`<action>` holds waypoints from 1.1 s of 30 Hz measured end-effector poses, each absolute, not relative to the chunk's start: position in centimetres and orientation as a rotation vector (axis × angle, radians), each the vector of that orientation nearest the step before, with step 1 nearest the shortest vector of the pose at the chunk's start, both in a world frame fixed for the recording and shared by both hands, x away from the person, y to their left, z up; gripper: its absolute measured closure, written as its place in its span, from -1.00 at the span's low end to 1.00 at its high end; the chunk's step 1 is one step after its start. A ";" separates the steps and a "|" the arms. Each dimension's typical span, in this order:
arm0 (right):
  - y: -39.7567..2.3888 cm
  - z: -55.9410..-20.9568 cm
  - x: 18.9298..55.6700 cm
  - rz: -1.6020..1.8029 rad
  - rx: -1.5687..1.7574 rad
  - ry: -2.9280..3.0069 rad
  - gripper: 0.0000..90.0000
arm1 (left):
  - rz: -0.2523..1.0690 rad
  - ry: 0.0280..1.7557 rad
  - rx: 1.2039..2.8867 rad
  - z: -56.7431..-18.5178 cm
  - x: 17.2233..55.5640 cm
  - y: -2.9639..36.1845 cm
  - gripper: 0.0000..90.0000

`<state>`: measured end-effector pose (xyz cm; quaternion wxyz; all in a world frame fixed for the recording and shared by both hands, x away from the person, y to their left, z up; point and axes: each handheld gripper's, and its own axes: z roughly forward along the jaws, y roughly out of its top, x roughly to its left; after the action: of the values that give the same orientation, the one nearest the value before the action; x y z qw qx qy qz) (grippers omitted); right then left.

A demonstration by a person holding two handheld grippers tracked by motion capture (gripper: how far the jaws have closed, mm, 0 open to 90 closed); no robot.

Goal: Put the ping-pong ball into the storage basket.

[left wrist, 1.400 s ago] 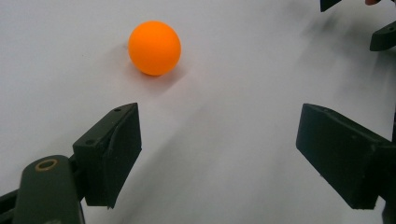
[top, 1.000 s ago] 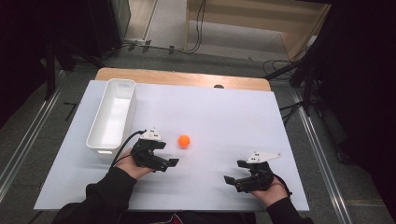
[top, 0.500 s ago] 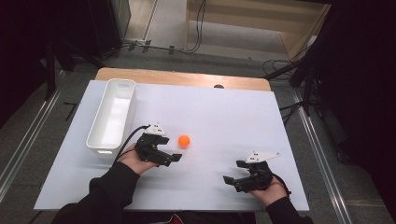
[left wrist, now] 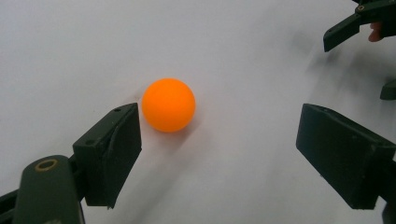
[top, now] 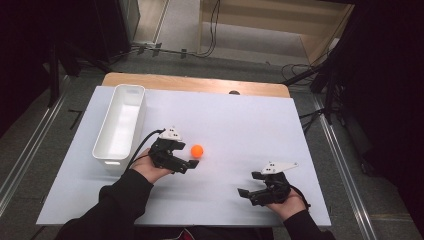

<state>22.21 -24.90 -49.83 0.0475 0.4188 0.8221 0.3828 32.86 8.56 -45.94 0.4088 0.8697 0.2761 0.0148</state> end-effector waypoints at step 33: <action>-24.8 -49.8 21.7 1.173 1.246 2.525 -0.71 | 0.102 0.693 2.227 -46.1 35.6 4.3 -0.68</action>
<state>21.72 -24.75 -49.79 0.0458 0.4081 0.8269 0.3842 35.55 4.25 -46.11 0.3926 0.8774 0.2729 0.0401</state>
